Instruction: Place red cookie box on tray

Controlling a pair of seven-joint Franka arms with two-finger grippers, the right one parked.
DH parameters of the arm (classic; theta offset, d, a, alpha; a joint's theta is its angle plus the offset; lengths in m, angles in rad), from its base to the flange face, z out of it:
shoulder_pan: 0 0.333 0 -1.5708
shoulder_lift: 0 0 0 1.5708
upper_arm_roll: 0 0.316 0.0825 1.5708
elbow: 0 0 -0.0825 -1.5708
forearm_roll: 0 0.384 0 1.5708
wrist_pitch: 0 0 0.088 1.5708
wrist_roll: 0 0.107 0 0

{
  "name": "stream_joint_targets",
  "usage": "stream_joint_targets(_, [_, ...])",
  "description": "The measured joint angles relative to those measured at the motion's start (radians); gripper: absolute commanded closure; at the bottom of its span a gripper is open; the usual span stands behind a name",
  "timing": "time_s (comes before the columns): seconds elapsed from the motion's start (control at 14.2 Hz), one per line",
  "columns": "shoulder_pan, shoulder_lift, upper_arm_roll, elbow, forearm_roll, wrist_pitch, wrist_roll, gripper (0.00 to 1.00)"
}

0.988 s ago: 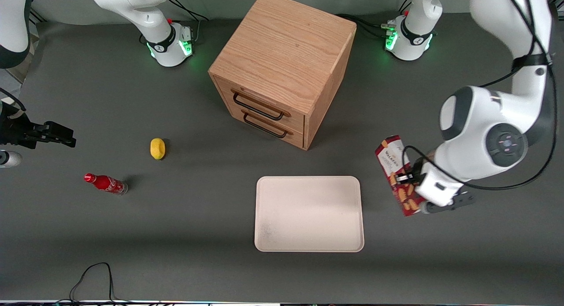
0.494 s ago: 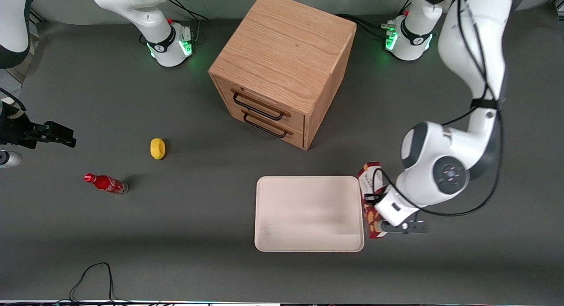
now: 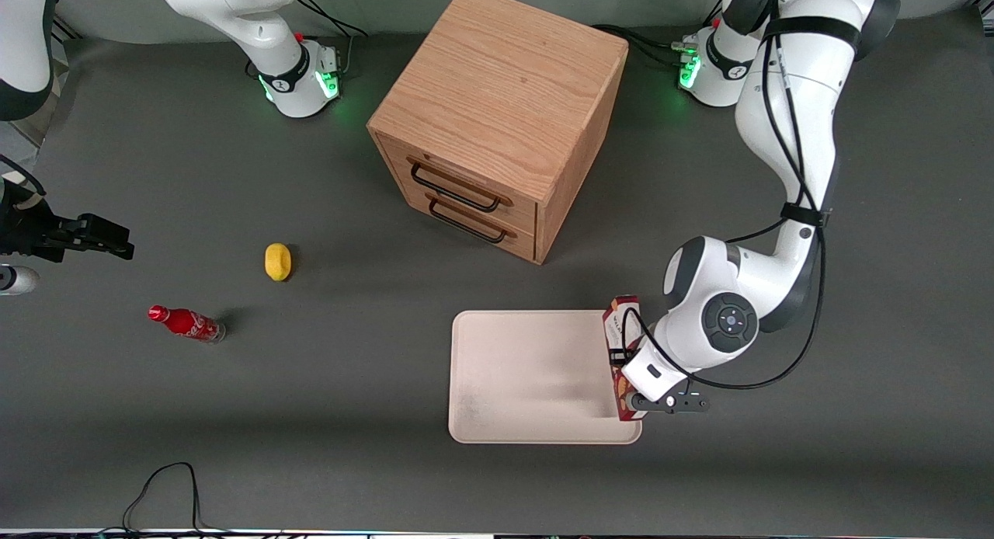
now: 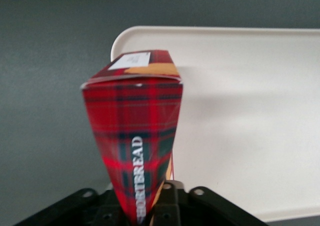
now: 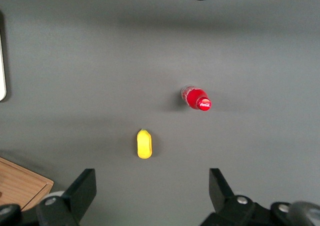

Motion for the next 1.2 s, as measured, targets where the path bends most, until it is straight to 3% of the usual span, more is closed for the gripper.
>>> stream_joint_targets(0.28, [-0.001,0.016,0.0,-0.012,0.056,0.102,0.001,0.0])
stream_joint_targets(0.64, [0.007,-0.04,0.005,-0.004,0.063,0.04,0.001,0.0])
stream_joint_targets(0.85, [0.048,-0.171,0.02,-0.021,0.073,-0.141,0.001,0.0])
stream_joint_targets(1.2, [0.173,-0.495,0.051,-0.18,0.082,-0.412,0.016,0.0])
